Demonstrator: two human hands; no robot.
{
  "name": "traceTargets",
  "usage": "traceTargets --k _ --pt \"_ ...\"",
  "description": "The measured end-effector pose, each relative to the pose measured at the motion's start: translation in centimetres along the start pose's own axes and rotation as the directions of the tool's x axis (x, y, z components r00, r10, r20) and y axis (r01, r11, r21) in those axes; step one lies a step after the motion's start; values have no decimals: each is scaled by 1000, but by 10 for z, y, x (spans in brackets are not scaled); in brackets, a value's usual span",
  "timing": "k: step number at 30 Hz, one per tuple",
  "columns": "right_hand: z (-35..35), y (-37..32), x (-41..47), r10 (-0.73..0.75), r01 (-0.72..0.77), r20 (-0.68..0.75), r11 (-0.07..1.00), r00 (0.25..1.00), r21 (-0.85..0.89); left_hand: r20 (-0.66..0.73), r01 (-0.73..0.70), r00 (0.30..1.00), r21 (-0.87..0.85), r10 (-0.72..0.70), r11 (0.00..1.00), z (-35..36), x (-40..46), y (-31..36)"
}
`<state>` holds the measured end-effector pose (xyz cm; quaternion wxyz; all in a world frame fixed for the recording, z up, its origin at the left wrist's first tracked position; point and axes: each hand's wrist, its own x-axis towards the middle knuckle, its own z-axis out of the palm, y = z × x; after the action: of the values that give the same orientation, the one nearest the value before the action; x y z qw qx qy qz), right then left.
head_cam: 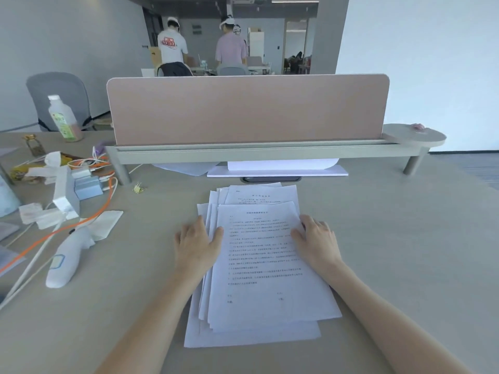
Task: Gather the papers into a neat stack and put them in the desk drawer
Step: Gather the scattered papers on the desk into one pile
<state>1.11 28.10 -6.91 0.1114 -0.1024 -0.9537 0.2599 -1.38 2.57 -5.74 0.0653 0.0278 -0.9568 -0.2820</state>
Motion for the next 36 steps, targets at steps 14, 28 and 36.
traceTargets --k 14,28,36 --pt "-14 -11 -11 91 -121 110 943 990 309 97 112 993 -601 -67 791 -14 -8 13" --pt "-16 -17 -12 -9 -17 185 990 983 138 554 504 830 -791 58 346 -21 -6 9" --pt "-22 -13 -10 21 -69 152 947 988 315 567 503 824 -741 13 445 -9 0 13"
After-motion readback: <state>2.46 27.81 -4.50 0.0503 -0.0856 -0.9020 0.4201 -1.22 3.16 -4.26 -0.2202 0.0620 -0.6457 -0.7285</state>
